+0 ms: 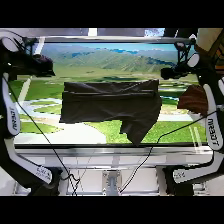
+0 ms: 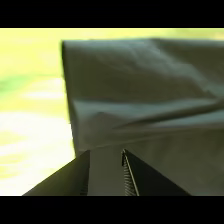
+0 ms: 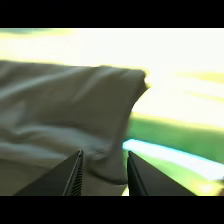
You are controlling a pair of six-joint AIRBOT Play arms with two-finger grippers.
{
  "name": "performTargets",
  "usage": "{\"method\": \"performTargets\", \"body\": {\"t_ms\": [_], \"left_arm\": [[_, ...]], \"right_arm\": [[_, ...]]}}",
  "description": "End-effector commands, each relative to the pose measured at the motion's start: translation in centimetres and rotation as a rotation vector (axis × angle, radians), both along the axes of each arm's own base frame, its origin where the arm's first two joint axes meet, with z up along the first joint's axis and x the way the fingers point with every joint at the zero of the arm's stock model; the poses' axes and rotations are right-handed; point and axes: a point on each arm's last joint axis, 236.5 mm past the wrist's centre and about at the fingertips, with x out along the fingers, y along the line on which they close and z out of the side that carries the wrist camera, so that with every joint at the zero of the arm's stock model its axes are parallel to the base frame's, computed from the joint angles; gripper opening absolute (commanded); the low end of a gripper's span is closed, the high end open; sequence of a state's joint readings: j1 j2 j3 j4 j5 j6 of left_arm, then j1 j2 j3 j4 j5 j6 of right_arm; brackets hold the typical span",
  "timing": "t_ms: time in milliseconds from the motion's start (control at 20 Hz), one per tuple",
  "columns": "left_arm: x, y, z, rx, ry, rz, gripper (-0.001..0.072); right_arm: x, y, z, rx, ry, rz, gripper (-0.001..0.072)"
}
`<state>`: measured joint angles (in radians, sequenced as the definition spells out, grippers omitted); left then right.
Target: Fold the shirts.
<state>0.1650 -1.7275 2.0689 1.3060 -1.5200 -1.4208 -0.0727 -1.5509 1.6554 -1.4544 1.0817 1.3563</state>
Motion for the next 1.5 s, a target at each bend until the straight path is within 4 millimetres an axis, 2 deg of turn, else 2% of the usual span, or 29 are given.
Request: {"method": "performTargets", "body": {"t_ms": [0,50,150,200,250,300,350,400,450,500,600,750,850,1050,1200,1300,1350,1400,1450], "left_arm": [[-3.7,5.0,10.3,0.21,-0.212,0.076,0.0328],[-5.4,5.8,12.1,0.203,-0.242,0.103,0.0363],[-8.5,6.5,13.9,0.144,-0.263,0.135,0.0365],[-9.4,6.4,14.2,0.084,-0.274,0.136,0.0366],[-10.0,6.2,13.9,0.02,-0.275,0.138,0.0368],[-10.4,6.1,12.7,-0.039,-0.251,0.139,0.0368],[-10.9,6.2,10.7,-0.097,-0.204,0.15,0.0386],[-11.1,6.2,8.5,-0.14,-0.151,0.164,0.045],[-11.5,6.2,5.7,-0.166,-0.09,0.174,0.0464],[-12.1,5.7,2.7,-0.194,-0.024,0.168,0.0464],[-13.6,4.7,-2.7,-0.25,0.086,0.167,0.0464],[-15.6,3.6,-8.7,-0.294,0.188,0.181,0.0466],[-16.0,3.0,-11.1,-0.32,0.2,0.195,0.0477],[-15.1,3.1,-12.3,-0.328,0.154,0.216,0.048],[-15.1,3.1,-12.4,-0.321,0.149,0.201,0.048],[-15.1,3.1,-12.4,-0.313,0.143,0.185,0.048],[-15.1,3.2,-12.4,-0.312,0.141,0.185,0.048],[-15.0,3.2,-12.4,-0.309,0.138,0.18,0.0479],[-15.0,3.2,-12.4,-0.307,0.137,0.176,0.048]], "right_arm": [[-2.5,-3.8,8.1,-0.155,-0.129,-0.002,0.0345],[-3.8,-4.9,9.8,-0.137,-0.147,-0.032,0.0346],[-6.6,-6.2,11.3,-0.061,-0.141,-0.071,0.0424],[-7.9,-6.9,10.9,-0.02,-0.118,-0.084,0.0428],[-9.7,-7.3,9.3,0.044,-0.062,-0.108,0.044],[-11.6,-7.7,6.9,0.105,0.014,-0.127,0.0445],[-13.1,-7.5,4.5,0.183,0.077,-0.15,0.0446],[-14.4,-6.6,2.0,0.273,0.135,-0.163,0.0447],[-15.9,-5.4,-0.8,0.363,0.206,-0.177,0.0453],[-17.4,-3.9,-3.6,0.431,0.285,-0.182,0.0481],[-20.8,-0.2,-8.3,0.55,0.439,-0.176,0.0481],[-24.4,5.4,-12.7,0.652,0.585,-0.144,0.0481],[-25.4,8.5,-14.7,0.685,0.612,-0.142,0.0481],[-27.1,13.2,-17.0,0.712,0.668,-0.154,0.0477],[-29.3,15.0,-19.0,0.646,0.726,-0.173,0.0477],[-29.9,15.8,-20.0,0.622,0.724,-0.186,0.0475],[-29.6,15.8,-20.2,0.613,0.704,-0.182,0.046],[-28.7,15.7,-20.0,0.613,0.658,-0.179,0.0386],[-27.6,15.3,-19.6,0.608,0.603,-0.185,0.0368]]}}
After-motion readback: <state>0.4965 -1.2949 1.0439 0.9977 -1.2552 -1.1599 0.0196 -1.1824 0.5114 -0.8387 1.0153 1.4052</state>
